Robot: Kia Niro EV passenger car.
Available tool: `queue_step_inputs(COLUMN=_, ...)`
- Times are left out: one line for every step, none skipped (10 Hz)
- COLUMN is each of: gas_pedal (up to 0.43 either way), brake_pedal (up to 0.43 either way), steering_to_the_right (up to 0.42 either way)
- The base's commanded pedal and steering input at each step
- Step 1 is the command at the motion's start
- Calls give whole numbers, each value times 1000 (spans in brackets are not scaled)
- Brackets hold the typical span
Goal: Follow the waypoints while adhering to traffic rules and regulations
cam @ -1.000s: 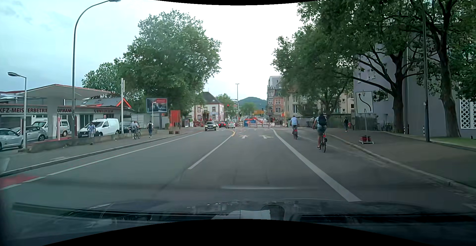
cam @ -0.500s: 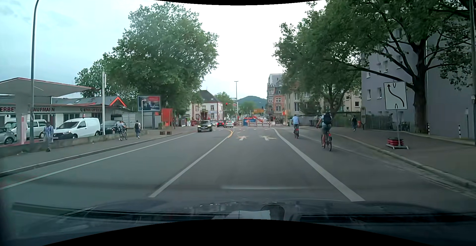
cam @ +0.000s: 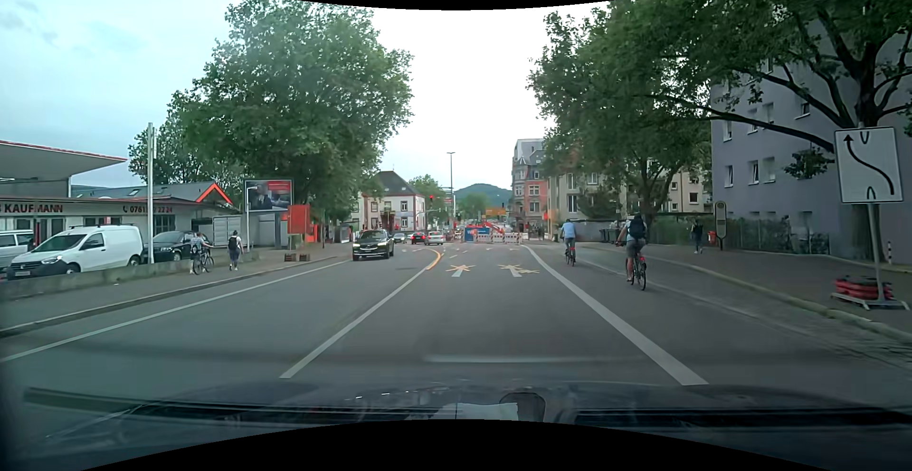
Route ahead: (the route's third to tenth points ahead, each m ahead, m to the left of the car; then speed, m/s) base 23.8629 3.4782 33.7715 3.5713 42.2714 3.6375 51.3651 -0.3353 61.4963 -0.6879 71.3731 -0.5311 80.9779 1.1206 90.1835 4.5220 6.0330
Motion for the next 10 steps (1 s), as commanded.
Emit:
queue_step_inputs(gas_pedal=59, brake_pedal=0, steering_to_the_right=-5)
queue_step_inputs(gas_pedal=59, brake_pedal=0, steering_to_the_right=-6)
queue_step_inputs(gas_pedal=47, brake_pedal=0, steering_to_the_right=-6)
queue_step_inputs(gas_pedal=47, brake_pedal=0, steering_to_the_right=-6)
queue_step_inputs(gas_pedal=39, brake_pedal=0, steering_to_the_right=-6)
queue_step_inputs(gas_pedal=39, brake_pedal=0, steering_to_the_right=-6)
queue_step_inputs(gas_pedal=39, brake_pedal=0, steering_to_the_right=-6)
queue_step_inputs(gas_pedal=39, brake_pedal=0, steering_to_the_right=-6)
queue_step_inputs(gas_pedal=39, brake_pedal=0, steering_to_the_right=-8)
queue_step_inputs(gas_pedal=28, brake_pedal=0, steering_to_the_right=-12)
